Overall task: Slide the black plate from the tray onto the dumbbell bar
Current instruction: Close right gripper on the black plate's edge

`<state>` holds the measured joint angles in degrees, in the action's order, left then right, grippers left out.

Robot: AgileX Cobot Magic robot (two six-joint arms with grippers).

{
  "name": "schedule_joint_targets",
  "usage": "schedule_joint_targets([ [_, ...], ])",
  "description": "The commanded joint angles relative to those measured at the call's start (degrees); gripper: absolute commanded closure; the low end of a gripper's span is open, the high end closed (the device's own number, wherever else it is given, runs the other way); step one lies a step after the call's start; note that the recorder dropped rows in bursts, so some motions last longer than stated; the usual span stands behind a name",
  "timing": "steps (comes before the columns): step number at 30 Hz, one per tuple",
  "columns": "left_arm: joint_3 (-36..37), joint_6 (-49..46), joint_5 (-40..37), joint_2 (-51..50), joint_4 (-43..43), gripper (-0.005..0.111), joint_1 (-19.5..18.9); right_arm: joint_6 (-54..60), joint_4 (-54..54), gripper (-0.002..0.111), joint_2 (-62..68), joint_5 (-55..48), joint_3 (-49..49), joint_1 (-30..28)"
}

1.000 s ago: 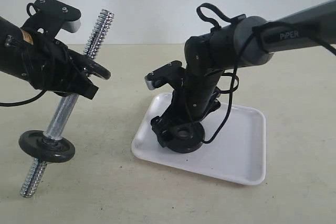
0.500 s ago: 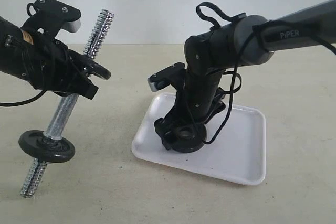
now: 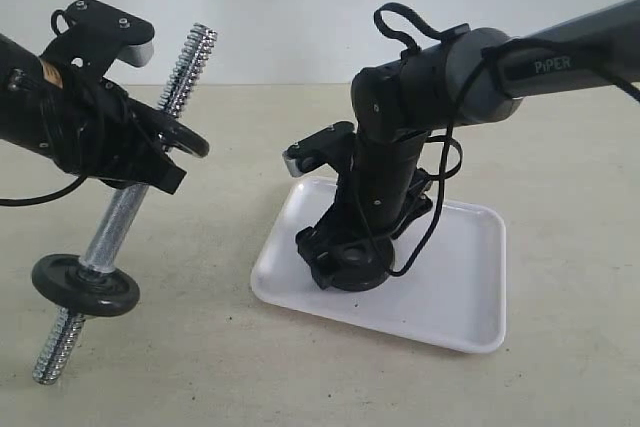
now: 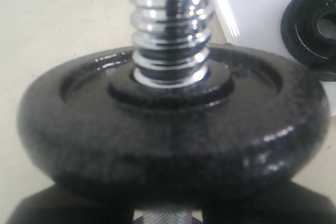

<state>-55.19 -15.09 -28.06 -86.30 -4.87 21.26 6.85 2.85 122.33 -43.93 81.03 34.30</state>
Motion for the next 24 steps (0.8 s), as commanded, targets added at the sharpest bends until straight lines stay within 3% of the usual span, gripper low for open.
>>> schedule_joint_targets([
  [1,-2.0,-0.4,7.3,3.0,-0.3,0.102,0.0,-1.4,1.9,0.003,1.7,-2.7,-1.0,-0.7],
  [24,-2.0,-0.4,7.3,3.0,-0.3,0.102,0.0,-10.3,0.6,0.003,1.7,-4.2,-1.0,-0.7],
])
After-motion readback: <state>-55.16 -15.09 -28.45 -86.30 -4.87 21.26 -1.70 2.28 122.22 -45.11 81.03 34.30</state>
